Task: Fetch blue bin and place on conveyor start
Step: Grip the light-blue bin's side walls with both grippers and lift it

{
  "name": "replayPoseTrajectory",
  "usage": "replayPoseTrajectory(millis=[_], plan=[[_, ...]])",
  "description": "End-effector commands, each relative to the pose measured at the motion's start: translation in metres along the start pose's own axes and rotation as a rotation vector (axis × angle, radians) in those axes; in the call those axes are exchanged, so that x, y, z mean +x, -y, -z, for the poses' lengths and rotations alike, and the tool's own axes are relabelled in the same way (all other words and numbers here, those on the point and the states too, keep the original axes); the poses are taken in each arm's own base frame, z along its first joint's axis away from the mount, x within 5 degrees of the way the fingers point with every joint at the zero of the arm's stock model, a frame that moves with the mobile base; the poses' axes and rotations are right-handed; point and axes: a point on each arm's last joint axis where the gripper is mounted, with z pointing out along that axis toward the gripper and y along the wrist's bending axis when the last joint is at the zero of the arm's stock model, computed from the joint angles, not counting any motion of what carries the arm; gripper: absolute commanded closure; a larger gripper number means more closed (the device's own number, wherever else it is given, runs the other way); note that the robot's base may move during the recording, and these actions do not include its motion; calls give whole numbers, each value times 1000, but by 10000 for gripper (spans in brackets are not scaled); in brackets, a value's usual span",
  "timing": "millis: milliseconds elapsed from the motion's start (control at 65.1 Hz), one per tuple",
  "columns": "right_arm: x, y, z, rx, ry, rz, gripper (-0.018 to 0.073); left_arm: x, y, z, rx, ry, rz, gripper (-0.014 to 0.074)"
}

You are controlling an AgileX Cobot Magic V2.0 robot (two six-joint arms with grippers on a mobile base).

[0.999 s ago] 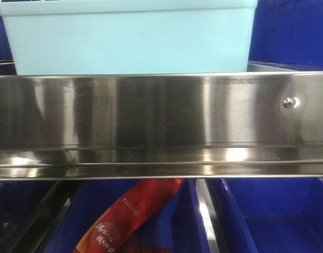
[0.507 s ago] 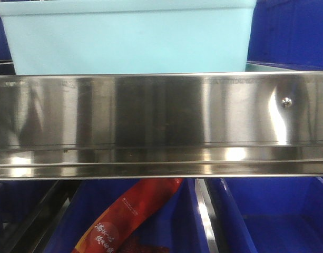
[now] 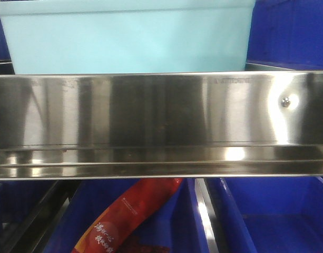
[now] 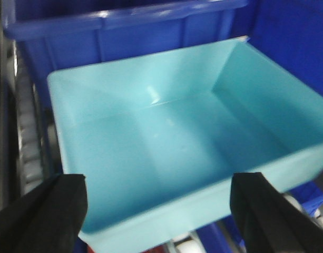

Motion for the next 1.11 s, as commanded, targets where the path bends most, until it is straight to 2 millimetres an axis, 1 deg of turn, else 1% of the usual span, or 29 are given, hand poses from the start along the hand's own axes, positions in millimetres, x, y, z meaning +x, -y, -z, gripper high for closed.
replayPoseTrajectory(millis=[0, 108, 123, 169, 246, 292, 369, 461, 569, 676, 753, 799, 830, 845, 876, 891, 907, 922, 953, 968, 983, 999, 1029, 1076, 1091], plan=[[-16, -1, -16, 10, -93, -5, -10, -16, -12, -17, -49, -70, 45, 144], [-33, -1, -41, 16, -159, -8, -10, -24, -30, -47, -90, -152, 96, 144], [-34, -1, -49, 17, -173, -8, -10, -25, -32, -51, -93, -161, 103, 144], [-38, -1, -63, 19, -201, -10, -10, -25, -38, -63, -103, -191, 118, 144], [-41, 0, -82, 25, -237, -24, -10, -22, -47, -86, -121, -243, 136, 144], [-41, 3, -99, 34, -263, -44, -10, -18, -50, -98, -125, -268, 141, 144], [-38, 7, -117, 43, -284, -58, -10, -11, -52, -117, -127, -315, 145, 144], [-32, 9, -138, 48, -321, -62, -10, -3, -55, -135, -128, -360, 150, 144], [-24, 10, -160, 52, -367, -64, -10, 4, -56, -150, -123, -398, 159, 144], [-16, 11, -177, 55, -406, -65, 1, 7, -57, -157, -124, -413, 160, 144], [-12, 12, -185, 57, -427, -65, 72, 8, -57, -158, -125, -422, 161, 169], [-11, 12, -187, 58, -435, -65, 162, 9, -57, -158, -125, -425, 161, 213], [-10, 12, -188, 58, -439, -65, 209, 9, -57, -158, -125, -430, 161, 258], [-10, 12, -188, 58, -441, -65, 260, 9, -57, -158, -125, -433, 161, 286], [-10, 12, -188, 58, -441, -65, 333, 10, -57, -158, -125, -438, 161, 346], [-10, 12, -188, 58, -441, -65, 370, 10, -57, -158, -126, -442, 162, 379], [-10, 12, -188, 58, -441, -65, 389, 10, -57, -157, -126, -446, 162, 432], [-11, 12, -187, 58, -439, -65, 444, 11, -57, -157, -126, -447, 162, 450], [-11, 12, -187, 58, -439, -65, 515, 11, -57, -157, -126, -450, 162, 526], [-11, 12, -186, 58, -435, -65, 548, 11, -57, -157, -126, -452, 162, 583], [-11, 12, -186, 58, -435, -65, 580, 11, -57, -157, -126, -452, 162, 602], [-11, 12, -186, 60, -435, -64, 610, 11, -57, -157, -126, -452, 162, 660], [-11, 12, -186, 62, -435, -62, 679, 11, -57, -157, -126, -452, 162, 713], [-11, 13, -186, 65, -437, -59, 727, 11, -57, -157, -126, -452, 162, 708], [-11, 13, -186, 65, -437, -59, 724, 11, -57, -157, -126, -452, 162, 708]])
